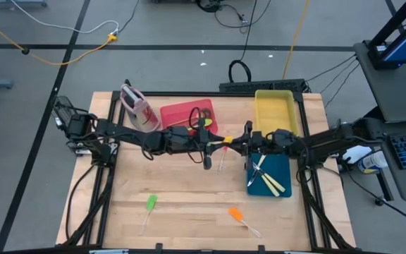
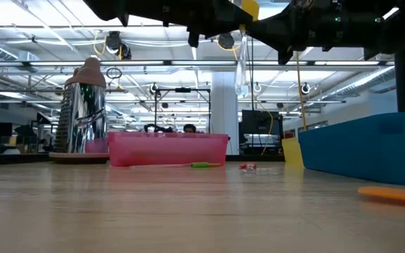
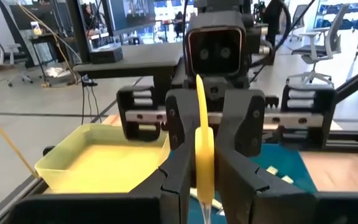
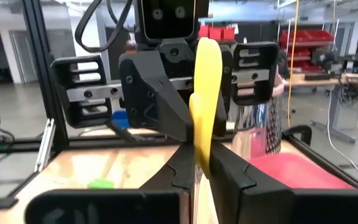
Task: Pick & Place Kitchen Items
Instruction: Put the yellow spatula into the yellow bin, then adjust the red bin to the top of the table, then put the top green spatula into the yellow bin
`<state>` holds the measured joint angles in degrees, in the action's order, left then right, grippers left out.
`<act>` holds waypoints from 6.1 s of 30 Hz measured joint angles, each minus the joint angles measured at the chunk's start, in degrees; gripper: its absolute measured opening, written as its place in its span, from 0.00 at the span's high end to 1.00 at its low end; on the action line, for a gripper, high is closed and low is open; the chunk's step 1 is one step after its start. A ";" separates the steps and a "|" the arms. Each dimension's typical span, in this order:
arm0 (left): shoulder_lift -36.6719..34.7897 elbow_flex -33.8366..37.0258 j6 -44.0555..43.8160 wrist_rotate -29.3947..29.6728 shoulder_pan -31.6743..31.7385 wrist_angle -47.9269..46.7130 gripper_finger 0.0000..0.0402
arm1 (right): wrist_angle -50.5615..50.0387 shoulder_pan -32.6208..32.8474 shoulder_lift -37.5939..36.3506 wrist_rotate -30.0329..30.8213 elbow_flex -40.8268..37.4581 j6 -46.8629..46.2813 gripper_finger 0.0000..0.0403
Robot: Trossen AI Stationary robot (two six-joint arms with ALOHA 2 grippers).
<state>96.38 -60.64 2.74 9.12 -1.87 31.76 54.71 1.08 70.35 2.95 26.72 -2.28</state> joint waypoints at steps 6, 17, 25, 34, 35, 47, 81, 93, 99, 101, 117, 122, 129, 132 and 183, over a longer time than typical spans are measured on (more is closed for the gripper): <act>0.00 0.02 -0.31 0.36 0.04 -1.46 0.82 | -14.14 0.04 -8.88 1.88 0.00 0.00 0.95; 0.02 0.04 -1.75 0.29 0.04 -4.03 0.82 | -44.67 -0.44 -28.63 27.34 0.00 0.06 0.95; 0.02 0.04 -1.75 0.11 0.04 -4.03 0.82 | -57.76 -6.69 -36.85 40.91 0.00 -1.93 0.95; 0.02 0.04 -1.73 0.09 0.04 -2.94 0.82 | -69.16 -23.50 -36.87 30.89 -0.04 -8.78 0.95; 0.02 0.04 -1.73 0.09 0.04 -2.79 0.82 | -69.53 -25.68 -36.47 28.14 -0.04 -9.30 0.95; 0.04 0.04 -1.70 0.05 0.09 -1.17 0.82 | -69.54 -49.44 -25.96 5.71 -0.04 -10.56 0.95; 0.04 0.04 -1.53 -0.02 0.09 -2.05 0.82 | -64.82 -56.87 -6.72 3.30 -0.04 -11.76 0.87; 0.04 0.04 -1.53 -0.02 0.09 -3.76 0.82 | -64.00 -56.87 -6.72 3.01 -0.33 -11.87 0.81; 0.04 0.04 -1.53 -0.02 0.09 -3.80 0.82 | -55.02 -56.85 -7.01 7.38 -0.37 -7.59 0.78; 0.04 0.04 -1.53 -0.02 0.09 -3.91 0.82 | -50.60 -56.87 -7.13 7.04 -0.37 -7.21 0.77; 0.04 0.04 -2.79 0.00 0.09 -6.88 0.82 | -32.73 -36.94 -7.13 -23.92 -0.37 -8.74 0.77; 0.04 0.04 -7.91 0.46 0.09 -7.07 0.82 | -32.20 -26.93 -7.13 -19.43 -0.37 -8.45 0.77; 0.04 0.04 -7.62 2.45 0.08 -15.24 0.81 | -33.12 -15.61 -7.11 -12.88 -0.37 -7.50 0.77; 0.04 0.04 -9.58 2.95 0.09 -20.50 0.81 | -33.12 -12.06 -7.11 -11.67 -0.37 -7.49 0.77; 2.10 10.69 -21.88 3.07 8.87 -24.34 0.64 | -33.17 -6.56 -7.11 -11.52 -0.37 -6.67 0.77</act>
<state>98.47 -49.95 -19.13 12.19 7.00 7.42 21.54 -5.48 63.24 -8.57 26.35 -8.95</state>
